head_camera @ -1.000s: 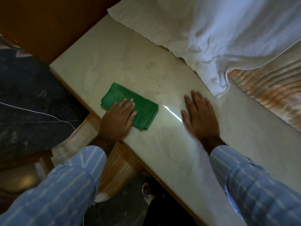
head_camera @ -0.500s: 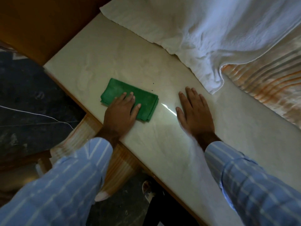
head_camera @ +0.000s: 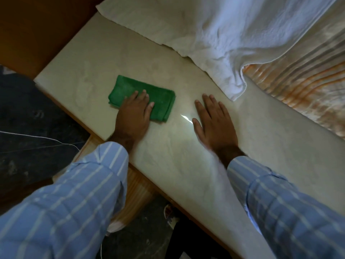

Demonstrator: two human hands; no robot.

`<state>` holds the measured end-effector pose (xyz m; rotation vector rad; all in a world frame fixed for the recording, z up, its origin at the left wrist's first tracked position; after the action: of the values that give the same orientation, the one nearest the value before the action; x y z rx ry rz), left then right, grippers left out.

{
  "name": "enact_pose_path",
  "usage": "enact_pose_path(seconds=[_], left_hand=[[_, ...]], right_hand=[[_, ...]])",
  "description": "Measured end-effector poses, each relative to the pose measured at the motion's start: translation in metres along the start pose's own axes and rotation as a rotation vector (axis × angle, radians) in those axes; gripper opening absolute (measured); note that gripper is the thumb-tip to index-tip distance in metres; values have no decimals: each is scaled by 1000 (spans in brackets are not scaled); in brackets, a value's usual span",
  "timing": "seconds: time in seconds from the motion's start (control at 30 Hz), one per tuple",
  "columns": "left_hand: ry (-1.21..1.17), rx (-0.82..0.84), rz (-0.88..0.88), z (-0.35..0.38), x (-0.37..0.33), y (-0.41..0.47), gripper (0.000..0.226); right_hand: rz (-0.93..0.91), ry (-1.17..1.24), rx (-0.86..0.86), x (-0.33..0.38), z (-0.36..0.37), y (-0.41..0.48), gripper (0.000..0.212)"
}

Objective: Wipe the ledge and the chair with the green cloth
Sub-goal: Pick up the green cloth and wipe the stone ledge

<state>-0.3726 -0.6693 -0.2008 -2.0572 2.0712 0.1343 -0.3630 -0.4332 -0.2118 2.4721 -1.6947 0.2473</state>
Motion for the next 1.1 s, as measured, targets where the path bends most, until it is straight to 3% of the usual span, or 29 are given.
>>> enact_pose_path(seconds=[0.1,0.17,0.37,0.67,0.9,1.1], left_hand=[[2,39,212,17,-31,-58,46],[20,31,266,25,-41,-80,46],[78,-38,286,15,-43,-49,41],[86,71,77,8,-49,59,51],[14,17,48,15,-49,0,46],[28,-12,166,24,-49,-75,42]], right_hand=[[-3,2,4,-1,1,1,61],[0,-6,19,-2,3,2,62],[-2,-17,28,-1,4,3,62],[0,-12,32,-1,3,3,61],[1,-5,31,0,2,3,60],[10,-13,50,0,1,3,61]])
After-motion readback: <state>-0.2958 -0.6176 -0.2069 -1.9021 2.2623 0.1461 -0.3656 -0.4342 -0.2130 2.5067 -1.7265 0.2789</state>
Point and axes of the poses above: each hand's wrist, its own y-axis towards the middle knuckle, its own z-axis out of the palm, x = y × z, the point moved 9 cm from there along y, towards the middle knuckle, and after that the axes turned 3 degrees about x, right-handed, at the moved point
